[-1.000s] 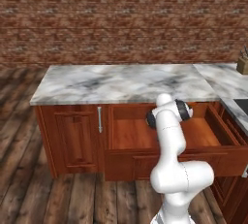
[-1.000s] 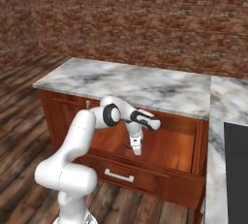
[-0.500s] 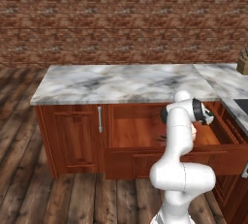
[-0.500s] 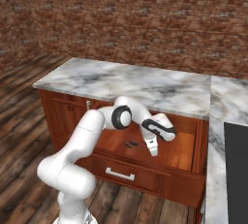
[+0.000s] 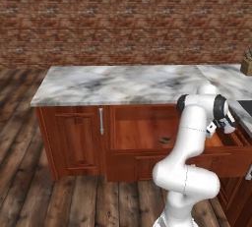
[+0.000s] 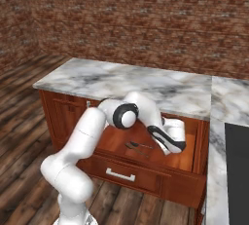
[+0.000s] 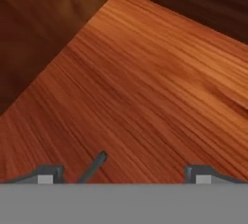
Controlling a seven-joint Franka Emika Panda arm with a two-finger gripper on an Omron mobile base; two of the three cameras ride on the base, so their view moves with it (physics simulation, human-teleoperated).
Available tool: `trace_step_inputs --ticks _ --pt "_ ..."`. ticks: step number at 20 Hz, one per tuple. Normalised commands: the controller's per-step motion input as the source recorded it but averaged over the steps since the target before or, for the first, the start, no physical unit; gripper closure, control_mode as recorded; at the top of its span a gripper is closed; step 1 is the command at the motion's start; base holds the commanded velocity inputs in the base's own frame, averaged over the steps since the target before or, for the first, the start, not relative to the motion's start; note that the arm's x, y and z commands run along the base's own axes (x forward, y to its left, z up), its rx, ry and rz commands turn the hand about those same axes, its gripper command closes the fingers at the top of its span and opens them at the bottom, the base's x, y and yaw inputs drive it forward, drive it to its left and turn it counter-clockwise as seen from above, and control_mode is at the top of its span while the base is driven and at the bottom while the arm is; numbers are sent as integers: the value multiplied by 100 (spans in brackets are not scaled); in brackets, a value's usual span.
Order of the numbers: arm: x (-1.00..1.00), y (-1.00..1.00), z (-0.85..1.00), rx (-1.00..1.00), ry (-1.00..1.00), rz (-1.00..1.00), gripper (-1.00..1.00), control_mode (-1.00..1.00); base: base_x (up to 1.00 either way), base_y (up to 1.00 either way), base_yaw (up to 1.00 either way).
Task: Organize the utensils by type. Pick up the wooden spoons from the counter and place them in the open cabinet. Then pick up the metallic utensils from the counter and place them in the open drawer.
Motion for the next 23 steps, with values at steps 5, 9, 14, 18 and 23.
trace_step_inputs --ticks 5,9,14,18,23 --pt "-44 31 100 -11 0 19 -100 -100 0 0 0" --pt "-24 65 100 -19 0 19 -100 -100 0 0 0" --pt "-74 83 89 -25 -5 7 -100 -100 0 0 0" --pt "-100 73 57 -24 -11 1 -100 -100 0 0 0" --pt "-100 80 55 -21 -19 1 -100 -100 0 0 0"
